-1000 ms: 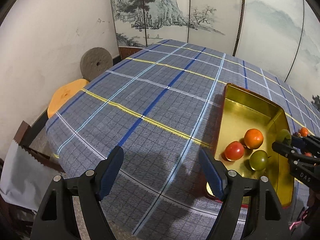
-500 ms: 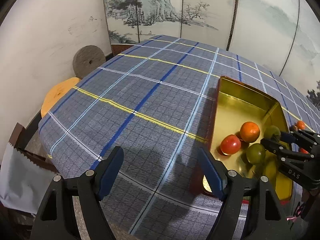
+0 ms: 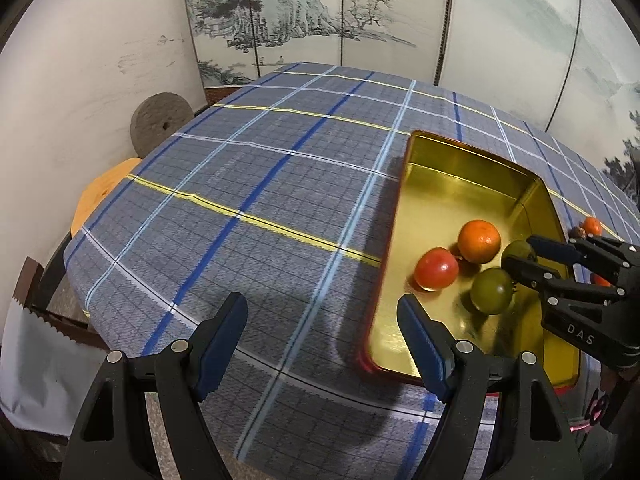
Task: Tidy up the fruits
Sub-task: 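Carry the stemmed green tomato toward the gold tray with right gripper, then grasp the large orange fruit with right gripper while left gripper grasps a red tomato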
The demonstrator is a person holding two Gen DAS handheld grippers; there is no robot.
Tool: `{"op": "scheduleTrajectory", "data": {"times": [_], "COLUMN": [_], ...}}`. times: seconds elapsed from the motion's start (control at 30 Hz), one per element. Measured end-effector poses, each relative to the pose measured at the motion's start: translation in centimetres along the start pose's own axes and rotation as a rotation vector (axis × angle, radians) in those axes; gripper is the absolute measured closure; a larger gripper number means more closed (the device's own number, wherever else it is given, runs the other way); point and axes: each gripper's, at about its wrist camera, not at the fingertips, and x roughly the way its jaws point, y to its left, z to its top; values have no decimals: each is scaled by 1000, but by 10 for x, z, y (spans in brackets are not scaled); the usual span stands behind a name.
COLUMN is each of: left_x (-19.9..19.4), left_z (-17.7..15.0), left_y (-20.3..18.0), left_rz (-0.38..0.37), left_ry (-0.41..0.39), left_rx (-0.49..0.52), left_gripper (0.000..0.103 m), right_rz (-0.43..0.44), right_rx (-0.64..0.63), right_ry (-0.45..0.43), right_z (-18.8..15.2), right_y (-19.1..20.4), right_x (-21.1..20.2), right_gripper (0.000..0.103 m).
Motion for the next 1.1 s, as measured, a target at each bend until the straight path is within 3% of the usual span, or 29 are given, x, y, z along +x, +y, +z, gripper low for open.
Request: {"op": "scheduleTrajectory", "data": {"times": [0.43,0.87,1.1], "left_x": [-12,-27,-27], "left_z": [1,3,8], "left_y": [-43,-130,-175], "left_rz": [-64,-176,-259], "left_ry": [-21,-47,-21], "left_rx": [74,225,266], "left_gripper": [25,25,25], "right_rz": [20,-214,-250], "right_rx": [85,292,372], "right_ry": [-109,-82,-37], "right_z": [-16,-117,-157], "right_y": [-20,-124,-159], "right_x": [-53,-114,-112], "right_gripper": [62,58,58]}}
